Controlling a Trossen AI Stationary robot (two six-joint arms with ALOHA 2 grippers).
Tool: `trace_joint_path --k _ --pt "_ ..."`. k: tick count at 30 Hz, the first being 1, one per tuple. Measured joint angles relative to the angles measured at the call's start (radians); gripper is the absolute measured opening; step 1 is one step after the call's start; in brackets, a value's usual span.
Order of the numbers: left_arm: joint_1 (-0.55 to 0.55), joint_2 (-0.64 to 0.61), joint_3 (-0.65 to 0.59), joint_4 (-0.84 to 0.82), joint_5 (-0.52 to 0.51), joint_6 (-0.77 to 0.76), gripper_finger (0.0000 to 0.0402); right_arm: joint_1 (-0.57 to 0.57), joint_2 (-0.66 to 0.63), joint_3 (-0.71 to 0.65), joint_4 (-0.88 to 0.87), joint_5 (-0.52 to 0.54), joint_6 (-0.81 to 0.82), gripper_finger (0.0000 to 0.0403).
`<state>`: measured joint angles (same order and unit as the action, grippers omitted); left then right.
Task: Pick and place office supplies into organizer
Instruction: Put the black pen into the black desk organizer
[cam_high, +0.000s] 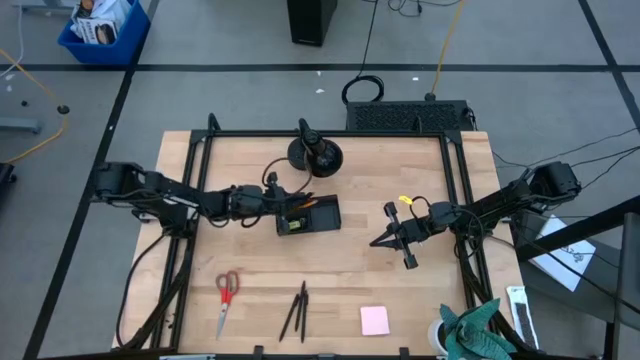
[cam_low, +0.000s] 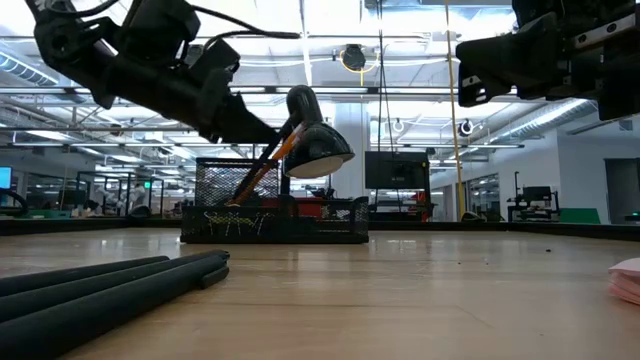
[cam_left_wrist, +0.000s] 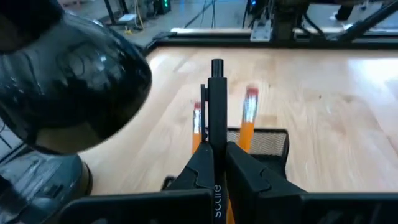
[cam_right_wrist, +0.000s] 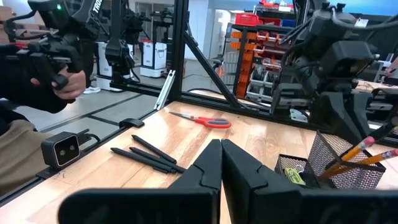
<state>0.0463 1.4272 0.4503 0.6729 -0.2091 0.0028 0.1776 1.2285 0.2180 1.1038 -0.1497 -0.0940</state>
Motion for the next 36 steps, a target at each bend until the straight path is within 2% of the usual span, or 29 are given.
trace_joint_path --k 16,26,30,32,36 --pt "0.005 0.004 0.000 -0.025 -0.004 0.012 0.0075 0.000 0.000 0.000 -0.002 -0.001 -0.004 0.0000" --pt "0.005 0.004 0.001 -0.027 -0.004 -0.005 0.0082 0.000 0.000 0.000 -0.002 -0.003 -0.004 0.0000" --pt "0.002 0.004 0.040 -0.040 -0.003 -0.005 0.0081 0.000 0.000 0.000 -0.002 -0.003 -0.004 0.0000" --pt "-0.005 0.004 0.085 -0.093 -0.004 0.008 0.0081 0.000 0.000 0.000 -0.002 -0.003 -0.004 0.0000" --pt "-0.025 0.004 0.223 -0.329 -0.044 0.043 0.0081 0.000 0.000 0.000 -0.002 -0.004 -0.004 0.0000"
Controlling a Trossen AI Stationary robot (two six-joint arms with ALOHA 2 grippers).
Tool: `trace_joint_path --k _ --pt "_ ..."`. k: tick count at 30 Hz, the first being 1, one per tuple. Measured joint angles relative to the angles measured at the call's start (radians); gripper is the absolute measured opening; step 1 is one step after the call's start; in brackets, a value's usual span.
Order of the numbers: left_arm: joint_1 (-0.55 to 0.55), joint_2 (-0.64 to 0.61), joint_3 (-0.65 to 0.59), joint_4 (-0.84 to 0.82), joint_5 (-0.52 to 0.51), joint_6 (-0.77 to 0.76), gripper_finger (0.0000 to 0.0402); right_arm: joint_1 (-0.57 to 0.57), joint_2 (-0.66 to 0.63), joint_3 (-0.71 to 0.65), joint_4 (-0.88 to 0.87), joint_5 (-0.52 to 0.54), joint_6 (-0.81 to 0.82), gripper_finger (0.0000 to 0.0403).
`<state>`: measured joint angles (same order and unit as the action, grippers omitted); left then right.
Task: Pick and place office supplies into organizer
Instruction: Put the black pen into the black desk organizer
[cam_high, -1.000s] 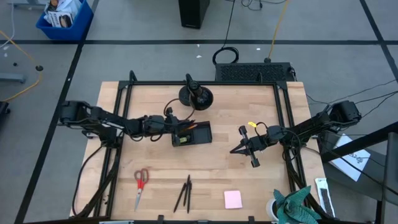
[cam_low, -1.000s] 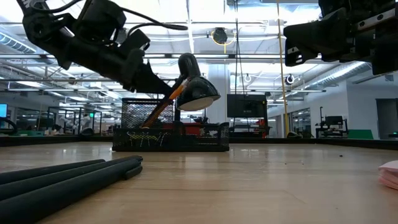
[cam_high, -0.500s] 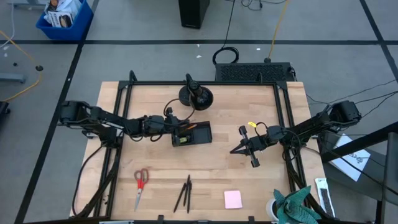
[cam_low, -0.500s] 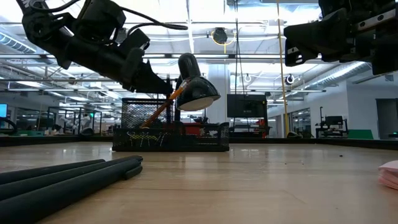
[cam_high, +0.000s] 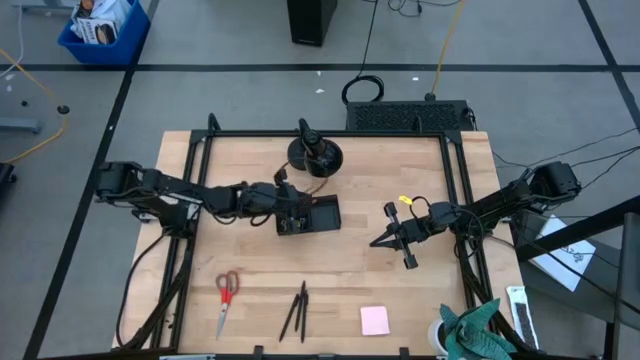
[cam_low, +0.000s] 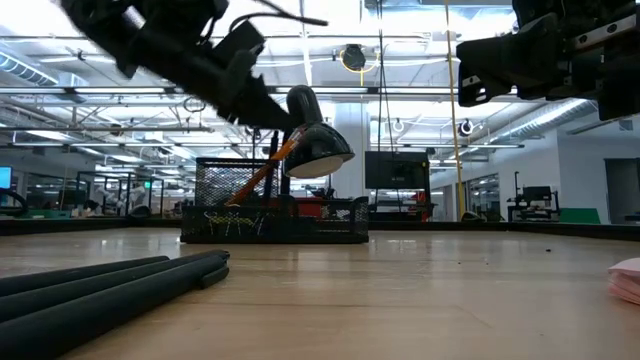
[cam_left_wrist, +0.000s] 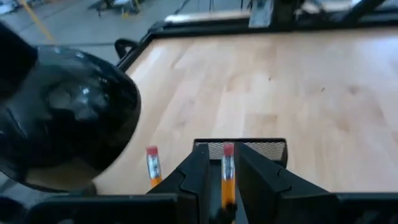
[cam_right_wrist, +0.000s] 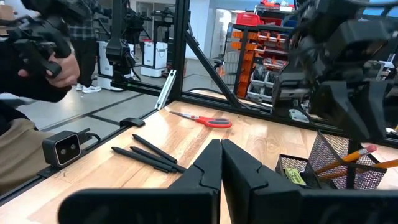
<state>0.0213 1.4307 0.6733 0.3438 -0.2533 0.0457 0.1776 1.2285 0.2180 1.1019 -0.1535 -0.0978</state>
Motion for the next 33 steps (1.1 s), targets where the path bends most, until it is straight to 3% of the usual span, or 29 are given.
trace_joint_path --k 3,6,15,23,28,33 --pt "-0.006 0.003 0.111 -0.208 -0.049 -0.002 0.0081 0.000 0.000 0.000 0.000 0.000 0.000 0.0000" --pt "-0.010 0.005 0.177 -0.314 -0.067 -0.002 0.0081 0.000 0.000 0.000 0.000 0.000 0.000 0.0000" --pt "-0.072 -0.005 0.273 -0.336 -0.067 0.003 0.0081 0.000 0.000 0.000 0.001 0.000 0.007 0.0000" --pt "-0.193 -0.005 0.344 -0.527 -0.122 -0.071 0.0081 0.001 0.000 0.000 0.000 -0.001 0.008 0.0000" --pt "-0.308 0.003 0.348 -0.611 -0.069 -0.234 0.0081 0.001 0.000 0.000 0.000 -0.001 0.008 0.0000" --pt "-0.476 0.100 0.349 -0.615 -0.099 -0.450 0.0081 0.001 0.000 0.000 0.001 0.000 0.008 0.0000"
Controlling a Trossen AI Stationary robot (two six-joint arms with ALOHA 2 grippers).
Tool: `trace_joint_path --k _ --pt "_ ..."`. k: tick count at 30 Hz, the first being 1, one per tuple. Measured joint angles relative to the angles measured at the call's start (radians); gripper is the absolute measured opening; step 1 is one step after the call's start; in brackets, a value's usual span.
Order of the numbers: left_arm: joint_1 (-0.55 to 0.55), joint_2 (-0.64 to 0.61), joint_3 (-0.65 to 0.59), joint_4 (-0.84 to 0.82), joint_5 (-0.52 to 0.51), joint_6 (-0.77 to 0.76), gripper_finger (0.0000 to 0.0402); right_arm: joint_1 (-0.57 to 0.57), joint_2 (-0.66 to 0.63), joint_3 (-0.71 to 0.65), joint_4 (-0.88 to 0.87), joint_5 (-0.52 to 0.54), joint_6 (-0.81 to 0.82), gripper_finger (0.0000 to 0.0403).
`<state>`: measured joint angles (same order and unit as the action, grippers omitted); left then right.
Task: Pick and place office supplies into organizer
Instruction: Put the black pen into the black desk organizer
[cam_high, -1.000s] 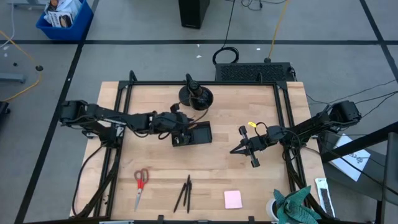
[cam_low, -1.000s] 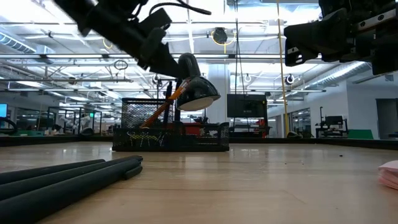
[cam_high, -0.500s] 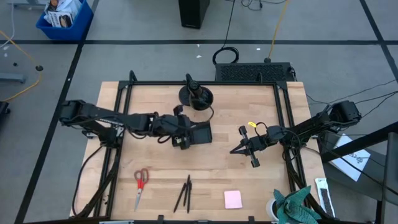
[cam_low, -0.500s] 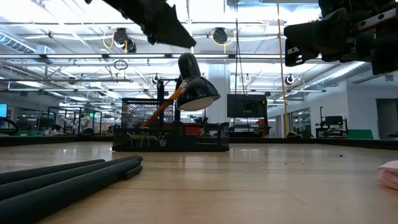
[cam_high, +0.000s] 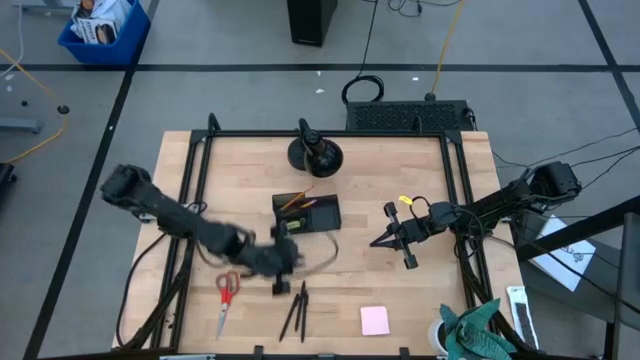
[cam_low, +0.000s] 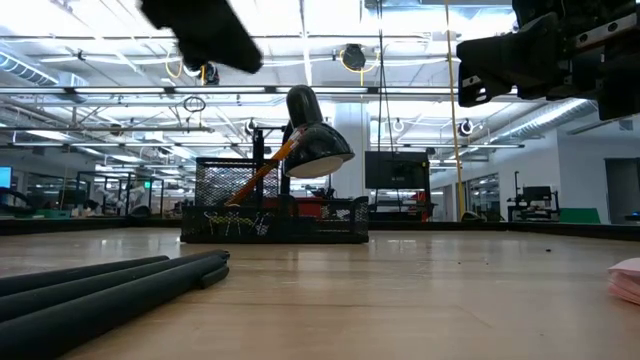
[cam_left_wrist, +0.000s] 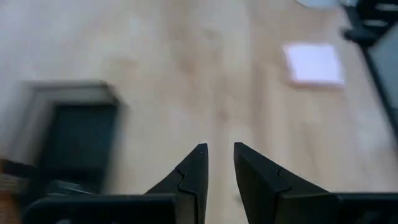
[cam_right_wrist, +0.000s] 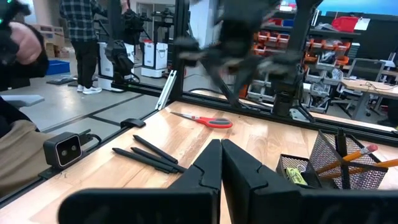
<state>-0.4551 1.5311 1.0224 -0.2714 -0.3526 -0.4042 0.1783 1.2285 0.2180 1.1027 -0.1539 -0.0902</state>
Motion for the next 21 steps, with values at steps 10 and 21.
trace_joint_path --k 10,21 --pt "-0.226 0.278 0.061 0.063 0.114 -0.347 0.0081 0.000 0.000 0.000 0.031 0.000 0.000 0.0000" --pt "-0.274 0.499 0.418 -0.363 0.080 -0.547 0.0081 0.000 0.000 0.000 0.031 0.001 0.026 0.0000"
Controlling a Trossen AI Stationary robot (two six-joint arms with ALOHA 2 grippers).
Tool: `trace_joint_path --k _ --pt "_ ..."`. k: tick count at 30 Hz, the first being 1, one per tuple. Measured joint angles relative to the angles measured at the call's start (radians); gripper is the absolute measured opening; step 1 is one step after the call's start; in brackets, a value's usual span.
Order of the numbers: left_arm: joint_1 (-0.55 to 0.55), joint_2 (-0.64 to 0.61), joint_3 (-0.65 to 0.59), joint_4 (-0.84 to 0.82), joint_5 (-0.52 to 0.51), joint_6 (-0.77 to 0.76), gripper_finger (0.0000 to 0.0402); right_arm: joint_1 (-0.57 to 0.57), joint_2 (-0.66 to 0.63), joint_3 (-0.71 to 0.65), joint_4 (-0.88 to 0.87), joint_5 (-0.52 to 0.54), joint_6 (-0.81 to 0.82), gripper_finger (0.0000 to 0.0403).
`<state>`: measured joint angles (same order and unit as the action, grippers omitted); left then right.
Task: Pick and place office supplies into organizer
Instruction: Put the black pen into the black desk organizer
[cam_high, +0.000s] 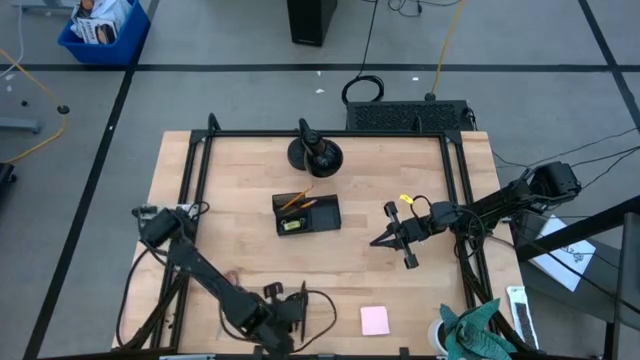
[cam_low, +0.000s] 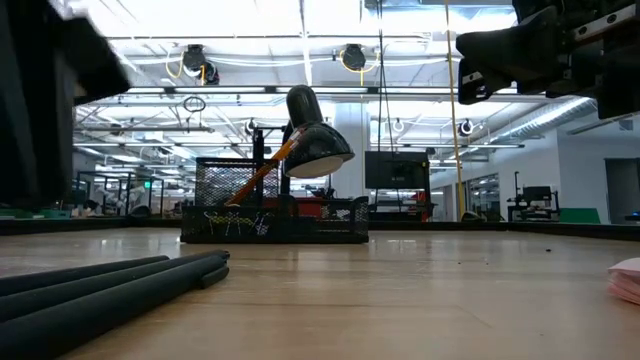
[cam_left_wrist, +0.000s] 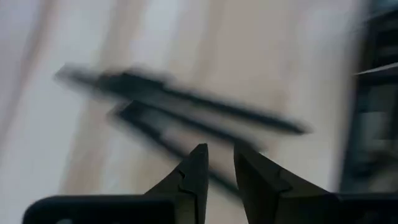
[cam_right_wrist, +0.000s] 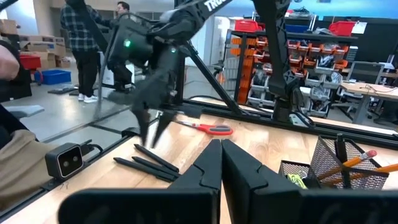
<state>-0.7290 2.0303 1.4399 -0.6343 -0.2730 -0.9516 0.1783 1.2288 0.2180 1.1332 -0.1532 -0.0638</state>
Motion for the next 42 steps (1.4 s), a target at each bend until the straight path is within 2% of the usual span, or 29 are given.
trace_joint_path --k 3,5,11,19,25,36,42 --pt "0.023 0.040 0.098 -0.176 0.010 -0.130 0.0081 0.000 0.000 0.000 0.000 0.000 0.001 0.0000" --pt "0.037 0.046 0.150 -0.235 0.012 -0.177 0.0081 0.000 0.000 0.000 0.000 0.000 0.000 0.0000" --pt "0.065 0.046 0.234 -0.245 0.070 -0.214 0.0081 0.000 0.000 0.000 0.000 0.000 0.000 0.0000" --pt "0.084 0.059 0.236 -0.246 0.124 -0.323 0.0081 0.000 0.000 0.000 -0.002 0.000 0.000 0.0000" --pt "0.086 0.105 0.235 -0.246 0.224 -0.477 0.0081 0.000 0.000 0.000 -0.031 0.000 0.026 0.0000" --pt "0.091 0.119 0.235 -0.268 0.209 -0.528 0.0081 0.000 0.000 0.000 -0.054 0.000 0.053 0.0000" --pt "0.104 0.121 0.235 -0.339 0.194 -0.524 0.0081 0.000 0.000 0.000 -0.054 0.000 0.053 0.0000"
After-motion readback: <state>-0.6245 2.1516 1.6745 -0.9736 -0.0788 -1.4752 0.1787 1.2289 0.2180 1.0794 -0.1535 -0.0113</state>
